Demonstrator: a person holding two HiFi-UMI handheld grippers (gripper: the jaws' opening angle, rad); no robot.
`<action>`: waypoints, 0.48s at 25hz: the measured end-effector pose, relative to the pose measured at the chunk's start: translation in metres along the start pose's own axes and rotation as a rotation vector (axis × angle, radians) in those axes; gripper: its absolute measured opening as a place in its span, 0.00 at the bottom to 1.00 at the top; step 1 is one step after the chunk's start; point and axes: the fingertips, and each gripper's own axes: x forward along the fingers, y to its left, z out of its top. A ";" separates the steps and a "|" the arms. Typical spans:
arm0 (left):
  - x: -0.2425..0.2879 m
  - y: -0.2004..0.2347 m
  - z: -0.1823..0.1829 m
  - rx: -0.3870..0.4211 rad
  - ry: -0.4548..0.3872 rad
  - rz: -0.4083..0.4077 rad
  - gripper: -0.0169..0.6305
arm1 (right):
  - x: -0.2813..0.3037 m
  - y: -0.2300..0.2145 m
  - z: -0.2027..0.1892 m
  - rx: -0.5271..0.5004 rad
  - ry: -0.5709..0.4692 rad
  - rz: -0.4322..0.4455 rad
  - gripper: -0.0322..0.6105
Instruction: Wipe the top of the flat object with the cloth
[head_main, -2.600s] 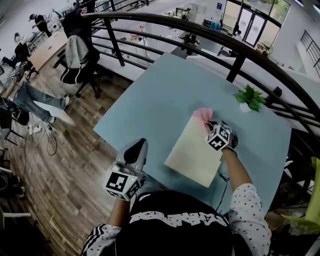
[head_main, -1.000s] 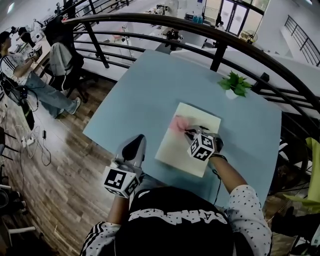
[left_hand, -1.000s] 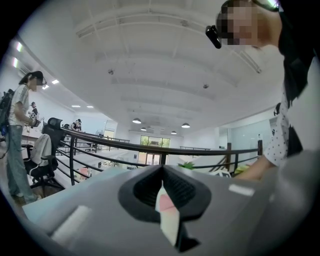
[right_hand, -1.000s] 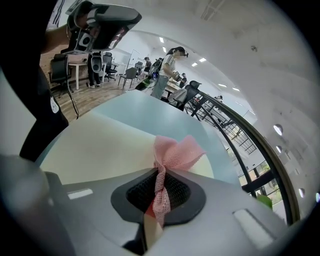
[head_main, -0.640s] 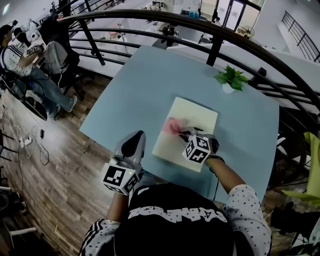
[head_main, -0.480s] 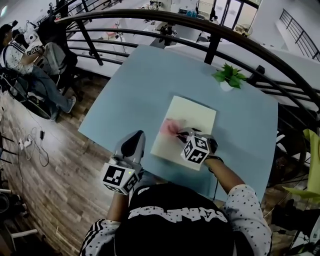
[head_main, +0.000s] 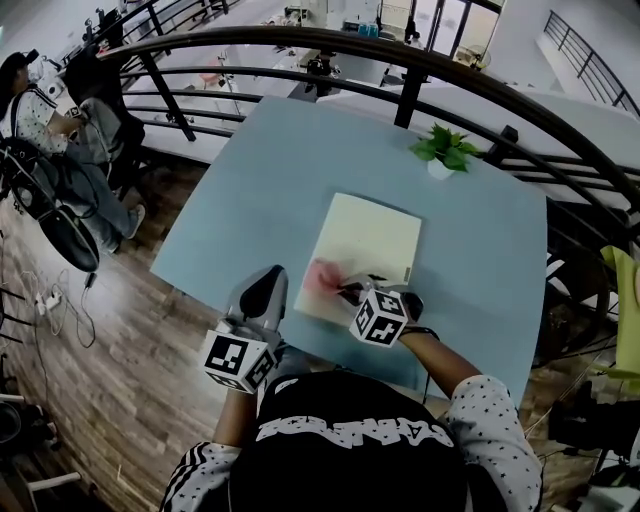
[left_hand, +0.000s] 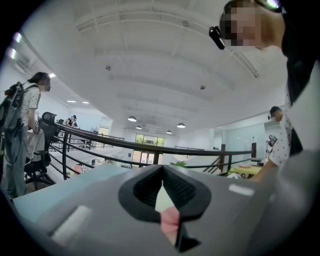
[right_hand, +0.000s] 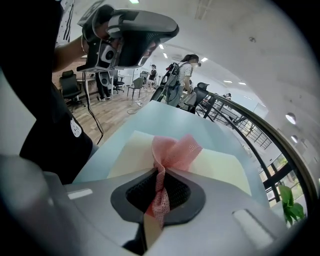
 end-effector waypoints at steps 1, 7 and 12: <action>0.000 -0.001 0.000 0.001 -0.001 -0.002 0.03 | -0.001 0.003 0.001 0.004 -0.004 0.007 0.08; 0.003 -0.007 0.000 0.007 0.001 -0.012 0.03 | -0.004 0.019 0.003 0.005 -0.014 0.028 0.08; 0.007 -0.012 0.000 0.003 0.000 -0.026 0.03 | -0.007 0.034 0.009 0.000 -0.027 0.059 0.08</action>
